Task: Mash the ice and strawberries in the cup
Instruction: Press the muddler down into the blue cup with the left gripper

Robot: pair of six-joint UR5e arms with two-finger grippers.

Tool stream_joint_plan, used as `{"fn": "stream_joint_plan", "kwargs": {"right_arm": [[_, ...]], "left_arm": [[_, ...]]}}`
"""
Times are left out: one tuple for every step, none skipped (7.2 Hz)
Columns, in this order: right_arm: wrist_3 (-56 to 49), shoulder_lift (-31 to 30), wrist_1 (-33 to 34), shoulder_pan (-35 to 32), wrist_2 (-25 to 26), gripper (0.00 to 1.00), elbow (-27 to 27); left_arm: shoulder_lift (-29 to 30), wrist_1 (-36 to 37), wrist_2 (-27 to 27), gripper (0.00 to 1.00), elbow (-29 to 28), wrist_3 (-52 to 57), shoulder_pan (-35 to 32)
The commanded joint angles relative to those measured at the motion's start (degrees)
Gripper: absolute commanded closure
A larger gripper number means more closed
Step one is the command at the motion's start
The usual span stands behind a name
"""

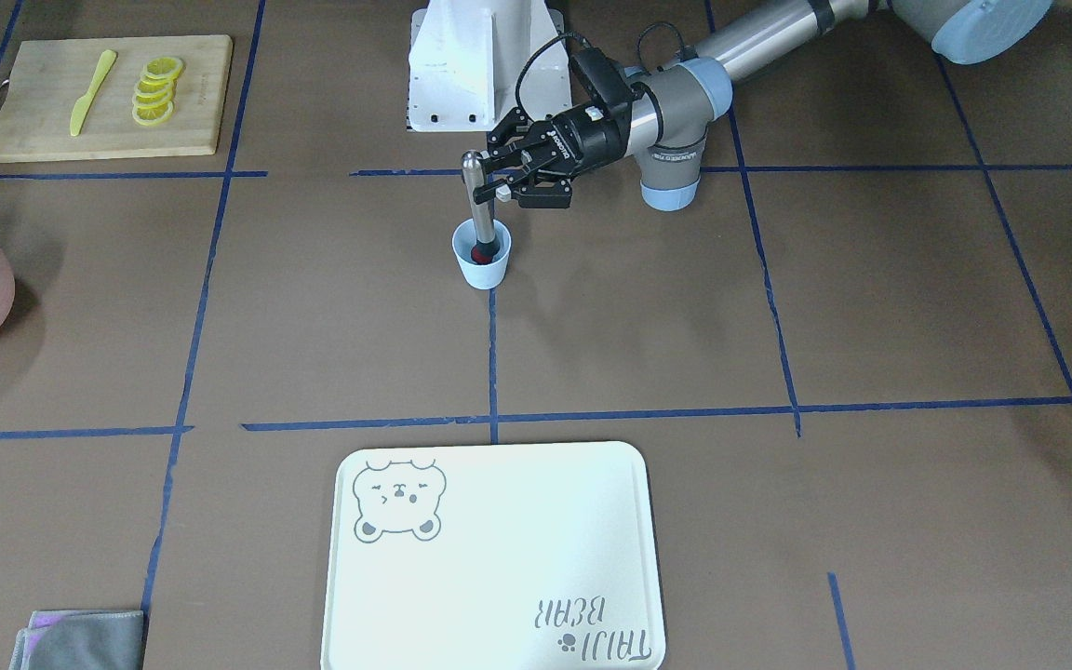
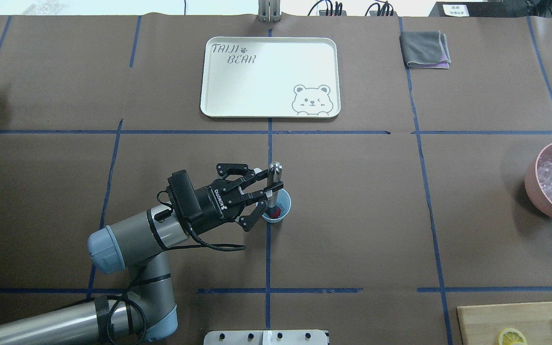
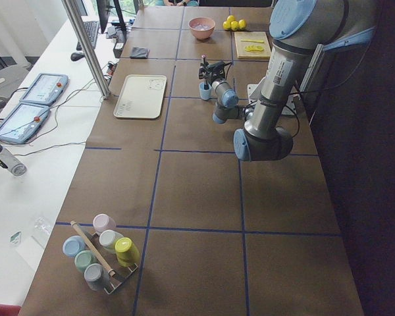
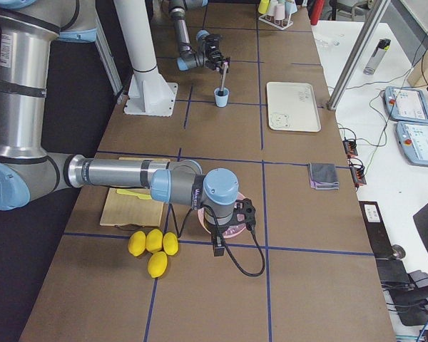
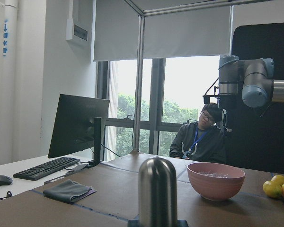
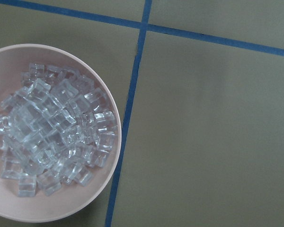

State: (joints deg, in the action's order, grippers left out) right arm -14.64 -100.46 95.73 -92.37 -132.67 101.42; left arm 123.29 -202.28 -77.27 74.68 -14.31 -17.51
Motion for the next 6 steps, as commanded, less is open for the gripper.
{"fn": "stream_joint_plan", "kwargs": {"right_arm": [[0.0, 0.0, 0.0, 0.0, 0.0, 0.01, -0.1], [0.0, 0.0, 0.0, 0.0, 0.0, 0.01, -0.1], [0.0, 0.0, 0.0, 0.0, 0.0, 0.01, -0.1], [0.0, 0.0, 0.0, 0.0, 0.0, 0.01, -0.1], [0.0, 0.0, 0.0, 0.0, 0.0, 0.01, -0.1], [0.0, 0.0, 0.0, 0.0, 0.0, 0.01, -0.1]], "left_arm": [[0.3, 0.0, 0.0, 1.00, -0.5, 0.1, 0.1], [0.4, 0.0, 0.0, 1.00, -0.2, 0.1, 0.1], [0.4, 0.0, -0.1, 1.00, 0.1, 0.1, 0.0], [0.3, 0.0, -0.2, 1.00, 1.7, 0.0, -0.4], [0.3, 0.0, -0.1, 1.00, 3.1, -0.3, -0.9], [0.3, 0.2, -0.2, 1.00, 4.5, -0.5, -1.5]]}}
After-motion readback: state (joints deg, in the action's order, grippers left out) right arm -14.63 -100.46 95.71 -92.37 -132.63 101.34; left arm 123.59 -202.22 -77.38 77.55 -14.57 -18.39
